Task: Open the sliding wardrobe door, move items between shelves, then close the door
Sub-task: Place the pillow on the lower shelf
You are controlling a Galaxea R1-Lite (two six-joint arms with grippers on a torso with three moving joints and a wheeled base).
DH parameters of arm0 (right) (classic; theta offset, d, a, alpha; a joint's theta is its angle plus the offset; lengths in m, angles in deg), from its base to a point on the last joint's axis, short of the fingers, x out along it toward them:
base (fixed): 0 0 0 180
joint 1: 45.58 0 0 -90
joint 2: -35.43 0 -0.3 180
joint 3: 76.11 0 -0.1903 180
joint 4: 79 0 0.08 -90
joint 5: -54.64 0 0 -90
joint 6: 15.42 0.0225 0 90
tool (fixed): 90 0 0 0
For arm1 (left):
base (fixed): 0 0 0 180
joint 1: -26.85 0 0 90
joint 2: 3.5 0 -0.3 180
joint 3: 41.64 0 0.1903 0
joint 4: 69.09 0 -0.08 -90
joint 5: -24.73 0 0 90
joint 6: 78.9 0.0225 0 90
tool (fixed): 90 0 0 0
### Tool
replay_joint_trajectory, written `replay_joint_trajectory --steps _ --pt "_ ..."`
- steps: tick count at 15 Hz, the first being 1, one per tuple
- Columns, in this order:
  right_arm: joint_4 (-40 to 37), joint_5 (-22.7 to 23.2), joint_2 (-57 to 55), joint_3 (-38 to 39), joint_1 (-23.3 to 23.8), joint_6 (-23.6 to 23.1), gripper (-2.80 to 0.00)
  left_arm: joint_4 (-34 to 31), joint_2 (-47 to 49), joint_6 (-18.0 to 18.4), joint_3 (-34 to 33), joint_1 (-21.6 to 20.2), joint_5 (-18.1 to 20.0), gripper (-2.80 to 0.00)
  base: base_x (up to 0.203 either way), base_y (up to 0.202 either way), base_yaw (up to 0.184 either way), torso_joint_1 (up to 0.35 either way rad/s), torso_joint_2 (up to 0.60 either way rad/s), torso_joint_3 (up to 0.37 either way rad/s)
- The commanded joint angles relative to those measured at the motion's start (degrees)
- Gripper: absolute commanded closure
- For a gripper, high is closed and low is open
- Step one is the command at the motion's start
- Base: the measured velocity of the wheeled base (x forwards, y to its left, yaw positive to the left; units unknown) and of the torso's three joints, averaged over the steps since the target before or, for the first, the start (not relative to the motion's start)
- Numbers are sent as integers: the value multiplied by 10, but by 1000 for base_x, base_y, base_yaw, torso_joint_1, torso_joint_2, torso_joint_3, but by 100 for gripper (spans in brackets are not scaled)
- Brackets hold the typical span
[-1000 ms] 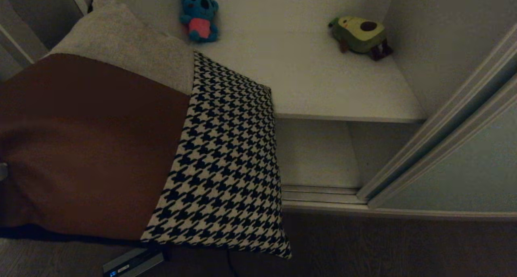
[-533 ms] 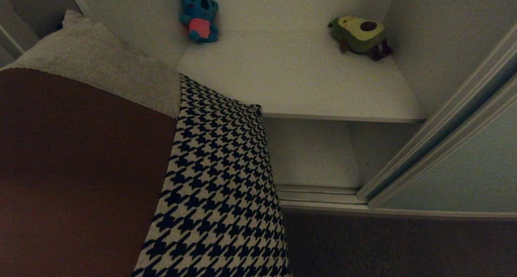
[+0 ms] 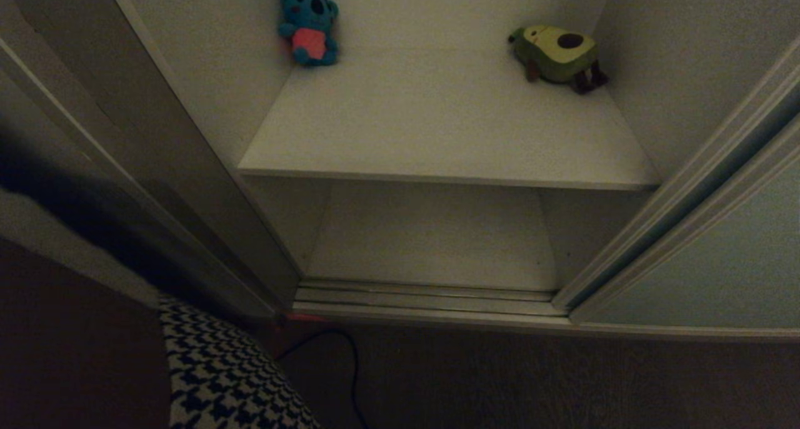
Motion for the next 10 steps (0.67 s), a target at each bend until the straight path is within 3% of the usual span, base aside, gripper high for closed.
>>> replay_joint_trajectory --steps 1,5,10 --pt "0 0 0 2 0 0 0 -21 -2 0 -2 -8 5 0 0 0 0 0 0 0" --pt "0 0 -1 2 0 0 0 -63 0 0 -8 -9 17 0 0 0 0 0 2 -95" --pt "0 0 -1 2 0 0 0 -63 6 8 -17 -13 26 0 0 0 0 4 1 -192"
